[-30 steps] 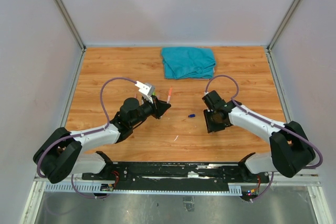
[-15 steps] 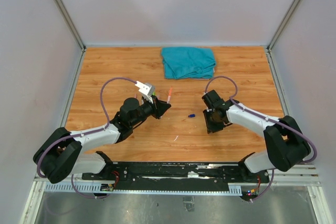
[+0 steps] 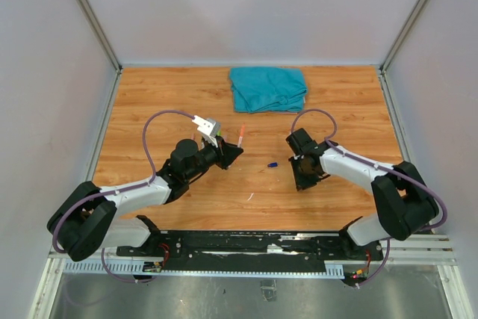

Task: Insert the pens into the pen caps
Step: Pick up the pen cap from the center of the board.

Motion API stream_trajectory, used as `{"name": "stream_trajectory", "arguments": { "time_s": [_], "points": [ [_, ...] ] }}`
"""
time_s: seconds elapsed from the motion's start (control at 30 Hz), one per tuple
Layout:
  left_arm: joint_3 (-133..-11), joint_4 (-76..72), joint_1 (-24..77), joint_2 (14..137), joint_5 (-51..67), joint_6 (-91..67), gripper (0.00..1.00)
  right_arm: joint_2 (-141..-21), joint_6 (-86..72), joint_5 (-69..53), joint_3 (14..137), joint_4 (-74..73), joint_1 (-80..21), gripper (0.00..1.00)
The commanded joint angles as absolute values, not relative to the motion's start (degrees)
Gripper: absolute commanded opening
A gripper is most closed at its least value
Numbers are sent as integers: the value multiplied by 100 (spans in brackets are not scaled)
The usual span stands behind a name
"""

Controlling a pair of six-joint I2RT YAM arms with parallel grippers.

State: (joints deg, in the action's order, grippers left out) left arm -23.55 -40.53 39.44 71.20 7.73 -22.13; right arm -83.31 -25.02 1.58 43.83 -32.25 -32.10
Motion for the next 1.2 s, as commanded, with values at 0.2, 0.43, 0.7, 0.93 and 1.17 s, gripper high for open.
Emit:
{"name": "stream_trajectory", "arguments": {
  "time_s": [0.2,0.43,0.7,0.93,1.17],
  "points": [
    [-2519,-4015,3921,7079,639,-2199,1,-8603,-2533,474,4215,-3326,-3287,8],
    [-2626,-3846,3920,7081,529,-2151,1,-7733,-2391,548,4154,-3282,-3283,1],
    [-2629,-3796,4137,6942,363,-1922,0,-6505,-2122,152,3870,-2651,-3285,1],
    [-2612,-3834,4632,6847,4,-1497,0,-5388,-2006,-485,3431,-1770,-3287,1],
    [-2599,-3944,4986,6832,-59,-1219,0,-4238,-2297,-760,3021,-689,-3286,1]
  ]
}}
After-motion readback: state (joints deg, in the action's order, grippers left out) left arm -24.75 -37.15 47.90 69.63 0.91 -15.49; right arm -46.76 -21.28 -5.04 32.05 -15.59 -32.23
